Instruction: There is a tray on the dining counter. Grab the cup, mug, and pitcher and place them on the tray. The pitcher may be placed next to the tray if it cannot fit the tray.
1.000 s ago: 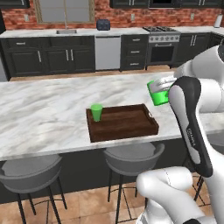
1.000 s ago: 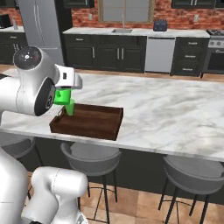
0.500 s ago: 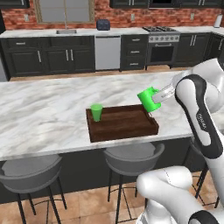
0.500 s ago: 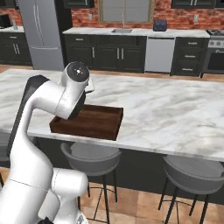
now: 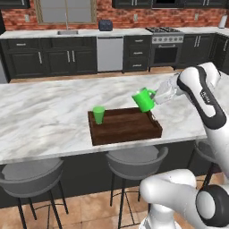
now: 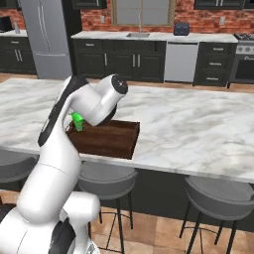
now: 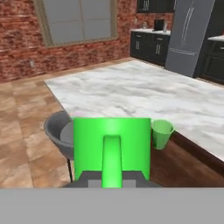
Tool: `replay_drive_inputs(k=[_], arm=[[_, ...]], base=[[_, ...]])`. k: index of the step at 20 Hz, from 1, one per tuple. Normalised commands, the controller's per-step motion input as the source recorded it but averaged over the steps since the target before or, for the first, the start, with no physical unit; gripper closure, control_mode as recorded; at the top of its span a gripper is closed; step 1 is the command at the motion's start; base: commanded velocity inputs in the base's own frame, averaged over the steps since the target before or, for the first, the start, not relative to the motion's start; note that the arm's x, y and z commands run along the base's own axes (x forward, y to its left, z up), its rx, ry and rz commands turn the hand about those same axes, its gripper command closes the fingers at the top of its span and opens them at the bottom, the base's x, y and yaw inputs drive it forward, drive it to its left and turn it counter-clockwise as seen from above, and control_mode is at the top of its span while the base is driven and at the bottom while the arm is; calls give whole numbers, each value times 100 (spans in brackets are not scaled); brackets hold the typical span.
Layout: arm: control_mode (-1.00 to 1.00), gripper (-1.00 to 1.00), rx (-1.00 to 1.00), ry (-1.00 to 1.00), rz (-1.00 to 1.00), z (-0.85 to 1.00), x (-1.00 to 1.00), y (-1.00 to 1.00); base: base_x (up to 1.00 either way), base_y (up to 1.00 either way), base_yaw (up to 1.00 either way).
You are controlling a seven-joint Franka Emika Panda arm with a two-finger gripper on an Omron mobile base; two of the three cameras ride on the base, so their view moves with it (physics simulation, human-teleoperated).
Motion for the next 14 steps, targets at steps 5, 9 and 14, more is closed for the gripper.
replay_drive_inputs(k=[5,9,14], arm=[[-100,100,4,0,26,-8,34,3],[-100,100,1,0,22,-35,29,17],[-100,100,1,0,21,-49,24,22]], base=[[0,0,0],[0,0,0],[0,0,0]])
